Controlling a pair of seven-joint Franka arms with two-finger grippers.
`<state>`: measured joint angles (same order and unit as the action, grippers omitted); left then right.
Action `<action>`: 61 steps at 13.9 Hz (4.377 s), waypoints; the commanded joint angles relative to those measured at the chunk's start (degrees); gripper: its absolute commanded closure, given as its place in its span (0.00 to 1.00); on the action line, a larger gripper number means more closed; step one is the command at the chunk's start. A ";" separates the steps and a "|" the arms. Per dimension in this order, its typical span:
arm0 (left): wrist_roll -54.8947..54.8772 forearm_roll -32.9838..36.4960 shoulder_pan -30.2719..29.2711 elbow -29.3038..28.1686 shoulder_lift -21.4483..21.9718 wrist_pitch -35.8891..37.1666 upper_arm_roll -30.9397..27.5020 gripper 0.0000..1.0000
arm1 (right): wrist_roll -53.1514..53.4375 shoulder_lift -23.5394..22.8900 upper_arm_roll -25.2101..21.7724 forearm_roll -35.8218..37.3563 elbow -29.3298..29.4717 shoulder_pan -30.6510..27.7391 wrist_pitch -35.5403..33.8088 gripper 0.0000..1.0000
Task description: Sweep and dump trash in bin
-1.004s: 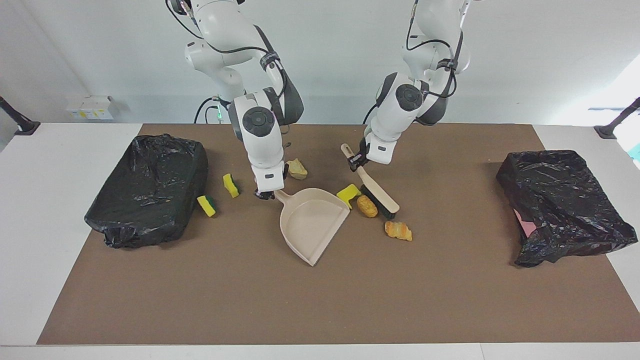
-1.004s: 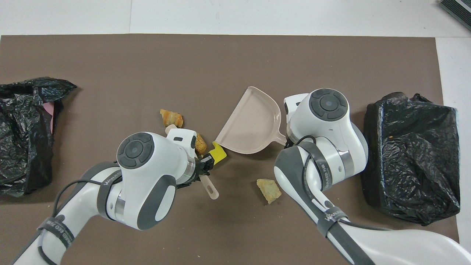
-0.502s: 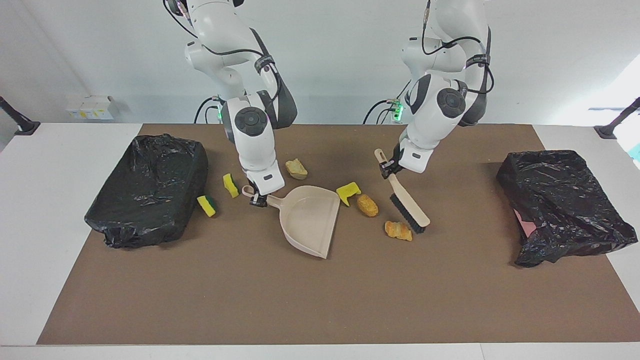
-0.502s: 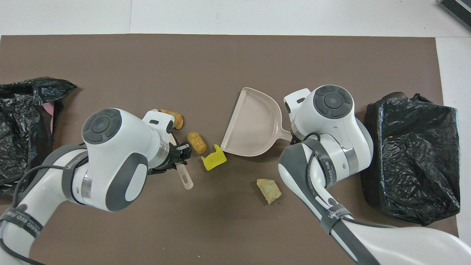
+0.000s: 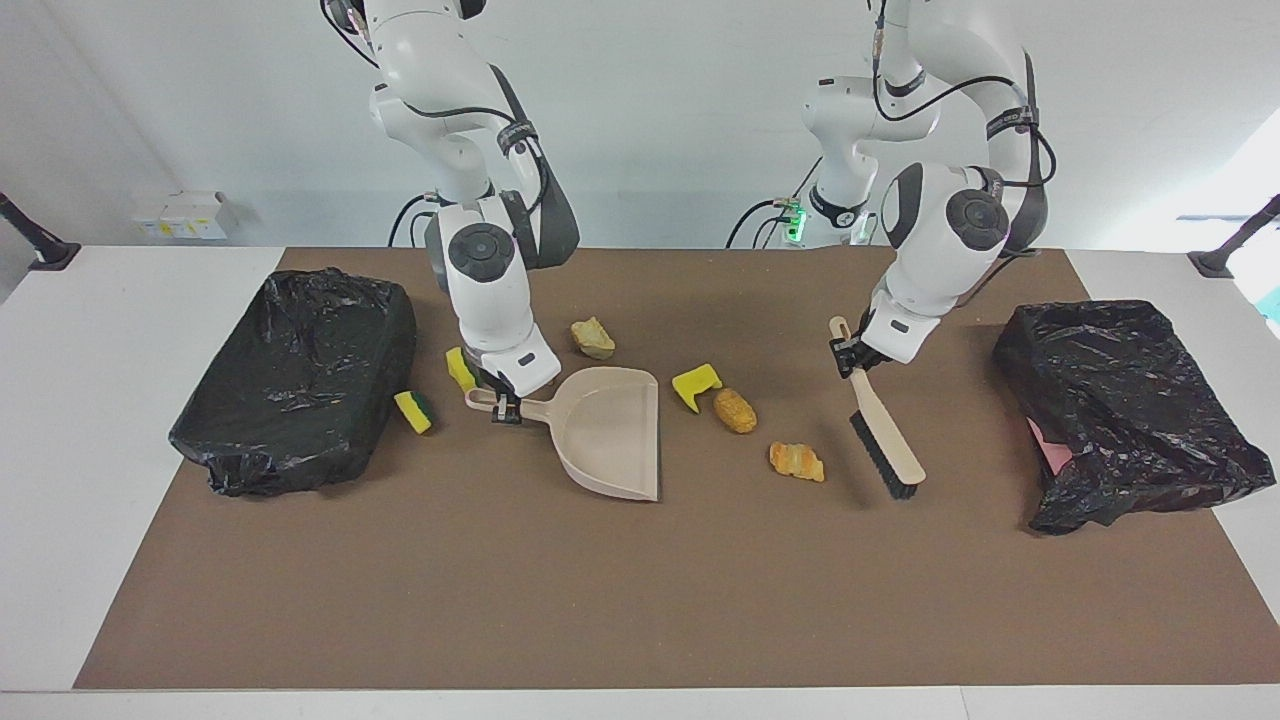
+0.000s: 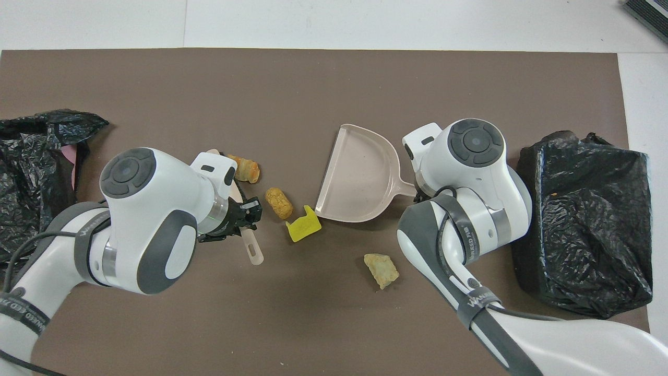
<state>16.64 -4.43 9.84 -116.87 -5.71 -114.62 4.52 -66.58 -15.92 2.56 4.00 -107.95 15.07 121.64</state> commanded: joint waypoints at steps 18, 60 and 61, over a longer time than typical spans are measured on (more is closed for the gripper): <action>9.81 -18.67 21.00 -0.66 -5.35 -10.35 0.84 1.00 | -1.10 -0.17 0.52 1.10 -0.60 -0.74 0.61 1.00; 33.45 -9.99 39.74 -28.07 17.49 -13.96 2.77 0.01 | -23.75 24.26 0.35 1.36 -3.06 -25.94 -24.34 1.00; 33.45 -9.99 39.12 -27.37 16.97 -13.96 2.77 0.00 | -27.08 24.53 0.34 2.06 -3.15 -29.10 -24.09 1.00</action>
<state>49.52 -15.62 49.18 -142.98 9.58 -127.38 7.80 -88.19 6.19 2.31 4.51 -108.55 -8.88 97.09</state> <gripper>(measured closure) 0.595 0.678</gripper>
